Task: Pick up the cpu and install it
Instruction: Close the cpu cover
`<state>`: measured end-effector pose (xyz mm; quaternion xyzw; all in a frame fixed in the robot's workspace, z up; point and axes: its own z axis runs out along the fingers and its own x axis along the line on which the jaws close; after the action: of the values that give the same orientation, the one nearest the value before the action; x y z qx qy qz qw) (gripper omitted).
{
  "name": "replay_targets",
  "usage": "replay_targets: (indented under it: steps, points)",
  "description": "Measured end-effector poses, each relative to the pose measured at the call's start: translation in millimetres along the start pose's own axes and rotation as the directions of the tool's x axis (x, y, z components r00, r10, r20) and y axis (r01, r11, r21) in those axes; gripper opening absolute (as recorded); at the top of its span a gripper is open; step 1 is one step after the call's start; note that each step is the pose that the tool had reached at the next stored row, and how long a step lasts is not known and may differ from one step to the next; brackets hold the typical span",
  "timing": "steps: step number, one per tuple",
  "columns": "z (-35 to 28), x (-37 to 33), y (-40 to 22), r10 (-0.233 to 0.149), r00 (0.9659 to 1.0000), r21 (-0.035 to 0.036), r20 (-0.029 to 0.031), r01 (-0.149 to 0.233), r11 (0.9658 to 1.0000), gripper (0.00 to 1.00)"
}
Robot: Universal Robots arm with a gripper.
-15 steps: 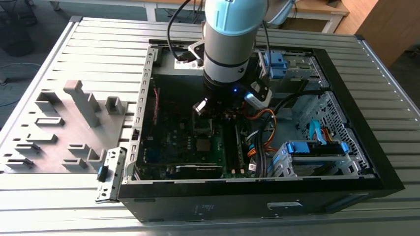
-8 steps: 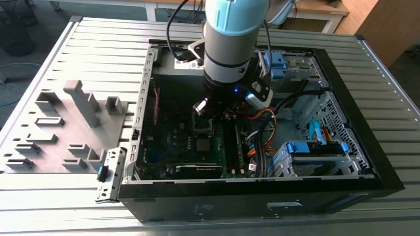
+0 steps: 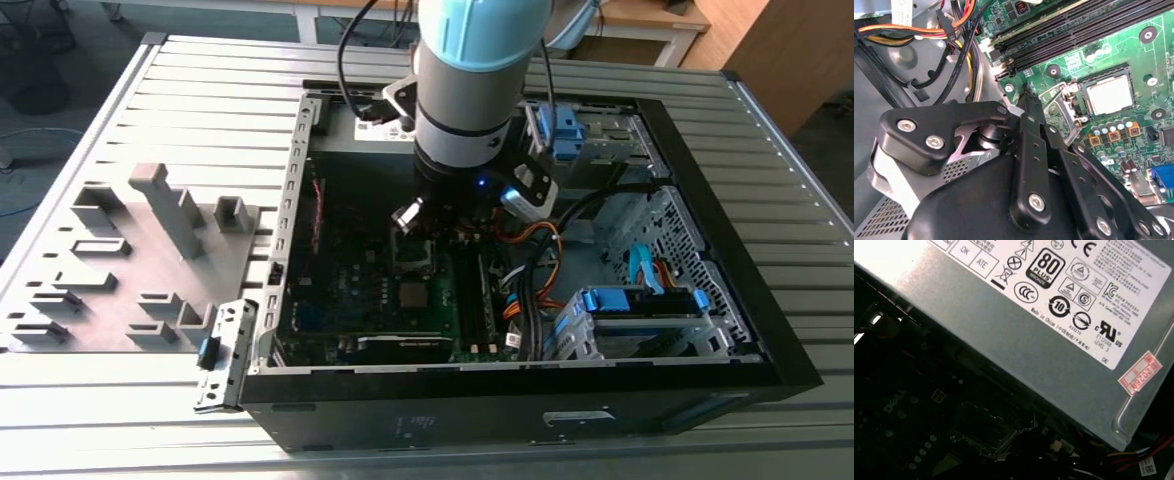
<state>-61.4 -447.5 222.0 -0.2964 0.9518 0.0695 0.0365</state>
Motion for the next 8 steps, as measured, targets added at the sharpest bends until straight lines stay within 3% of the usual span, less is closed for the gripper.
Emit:
replay_targets:
  steps: [8]
  points:
    - [-2.5, 3.4, -5.1, -0.001, 1.0, -0.0038, 0.0025, 0.001, 1.0, 0.11]
